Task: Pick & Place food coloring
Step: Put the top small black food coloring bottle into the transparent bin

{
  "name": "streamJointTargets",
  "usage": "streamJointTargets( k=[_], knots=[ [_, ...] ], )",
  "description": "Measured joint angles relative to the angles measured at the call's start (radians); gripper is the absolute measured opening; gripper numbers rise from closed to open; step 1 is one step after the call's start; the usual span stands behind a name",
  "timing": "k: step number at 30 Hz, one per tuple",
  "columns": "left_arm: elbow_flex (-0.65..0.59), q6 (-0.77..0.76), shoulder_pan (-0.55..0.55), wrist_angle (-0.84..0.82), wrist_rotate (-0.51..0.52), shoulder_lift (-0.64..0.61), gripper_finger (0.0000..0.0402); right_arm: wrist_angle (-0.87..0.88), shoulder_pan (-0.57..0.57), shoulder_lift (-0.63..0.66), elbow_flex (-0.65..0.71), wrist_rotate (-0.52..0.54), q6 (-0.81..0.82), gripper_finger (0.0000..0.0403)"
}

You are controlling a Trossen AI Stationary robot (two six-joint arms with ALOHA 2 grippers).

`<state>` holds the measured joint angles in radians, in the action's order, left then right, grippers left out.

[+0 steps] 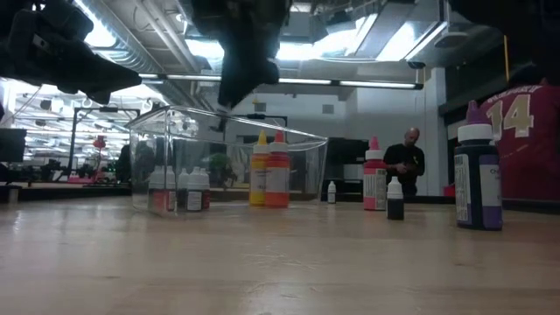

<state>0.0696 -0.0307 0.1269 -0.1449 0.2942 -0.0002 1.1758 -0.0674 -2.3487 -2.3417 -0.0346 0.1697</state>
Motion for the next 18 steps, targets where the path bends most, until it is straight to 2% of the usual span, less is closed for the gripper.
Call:
streamJointTargets(
  k=[18],
  knots=[
    [0.000, 0.000, 0.000, 0.000, 0.000, 0.000, 0.0058, -0.018, -0.010, -0.075, 0.001, -0.003, -0.046, 0.0055]
  ],
)
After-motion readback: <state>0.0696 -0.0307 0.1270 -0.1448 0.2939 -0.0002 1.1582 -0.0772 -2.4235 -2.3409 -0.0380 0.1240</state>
